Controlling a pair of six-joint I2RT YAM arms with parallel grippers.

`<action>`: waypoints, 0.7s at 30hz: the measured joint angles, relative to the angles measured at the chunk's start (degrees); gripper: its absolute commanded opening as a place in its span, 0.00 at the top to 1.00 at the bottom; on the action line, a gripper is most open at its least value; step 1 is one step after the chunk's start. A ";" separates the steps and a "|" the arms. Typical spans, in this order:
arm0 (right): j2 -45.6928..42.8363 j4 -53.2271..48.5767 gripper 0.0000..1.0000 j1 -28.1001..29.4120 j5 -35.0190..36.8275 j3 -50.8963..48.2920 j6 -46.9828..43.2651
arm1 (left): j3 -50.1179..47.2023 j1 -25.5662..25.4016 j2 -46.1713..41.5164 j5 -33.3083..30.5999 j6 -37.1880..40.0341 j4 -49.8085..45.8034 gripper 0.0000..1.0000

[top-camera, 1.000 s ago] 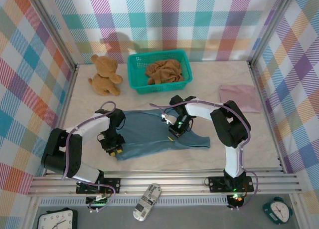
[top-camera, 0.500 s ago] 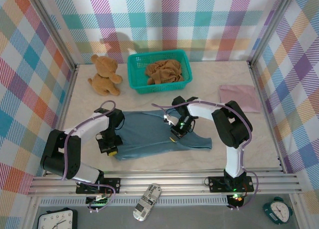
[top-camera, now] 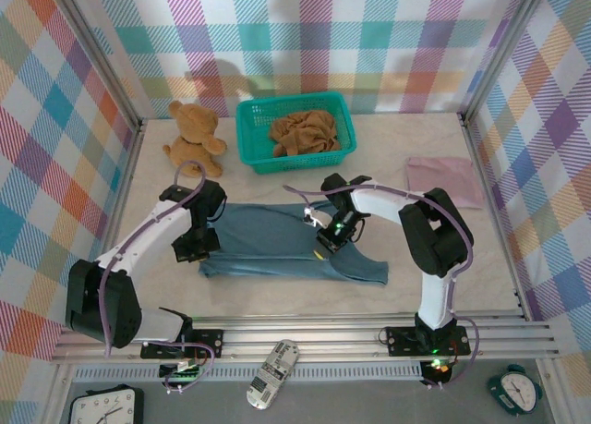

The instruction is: Fold and stack the tank tops

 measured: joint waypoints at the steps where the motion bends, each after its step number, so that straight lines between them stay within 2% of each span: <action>1: 0.04 0.02 0.84 -0.04 -0.02 0.20 0.00 | -0.11 0.04 0.87 -0.17 0.11 0.39 1.00; 10: 3.34 1.27 0.78 -0.24 0.07 1.90 0.87 | -1.49 1.01 10.05 -4.28 0.52 6.29 0.87; 13: 3.78 1.55 0.71 -0.24 0.66 2.14 1.25 | -1.49 1.33 12.00 -4.68 0.33 7.34 0.74; 16: 3.76 1.60 0.66 -0.24 1.55 2.78 1.25 | -1.49 1.49 12.11 -4.92 0.33 7.17 0.70; 18: 3.28 1.33 0.61 -0.24 3.19 2.80 1.03 | -1.49 1.51 11.43 -4.98 0.17 6.47 0.62; 21: 0.04 1.09 0.53 -0.74 5.66 1.99 -0.15 | -1.03 1.49 9.57 -4.42 0.09 4.81 0.56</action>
